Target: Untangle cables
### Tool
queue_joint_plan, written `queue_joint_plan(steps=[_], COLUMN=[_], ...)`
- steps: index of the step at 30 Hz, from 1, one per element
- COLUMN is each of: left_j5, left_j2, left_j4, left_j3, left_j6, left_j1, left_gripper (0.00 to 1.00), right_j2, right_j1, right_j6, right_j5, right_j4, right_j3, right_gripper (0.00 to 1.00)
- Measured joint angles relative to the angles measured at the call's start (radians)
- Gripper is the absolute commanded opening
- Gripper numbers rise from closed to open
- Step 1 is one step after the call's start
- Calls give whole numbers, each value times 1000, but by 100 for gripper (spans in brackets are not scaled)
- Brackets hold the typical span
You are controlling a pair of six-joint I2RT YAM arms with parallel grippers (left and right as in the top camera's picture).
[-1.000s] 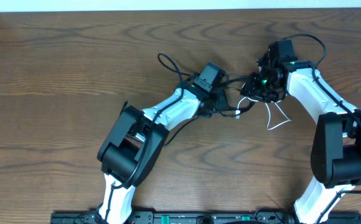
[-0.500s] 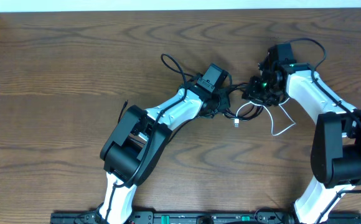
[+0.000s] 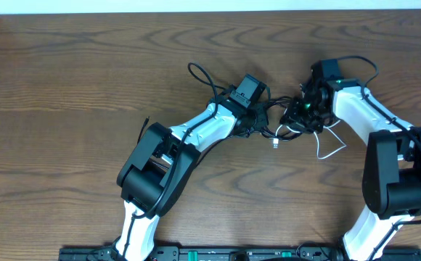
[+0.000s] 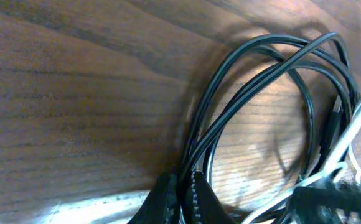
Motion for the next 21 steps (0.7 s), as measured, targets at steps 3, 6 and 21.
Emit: queue_joint_plan(steps=[3, 6, 21], left_j5=[0, 10, 101], left_j2=[-7, -11, -69], left_j4=[-14, -16, -27], left_j3=[0, 0, -2], left_j6=[4, 8, 45], left_j1=[0, 0, 11], left_gripper=[7, 8, 8], right_j2=[0, -9, -5], right_j1=[0, 3, -14], right_j6=[33, 72, 56], right_j5=[1, -10, -253], right_j4=[91, 199, 456], right_j3=[-49, -91, -165], right_gripper=[25, 15, 1])
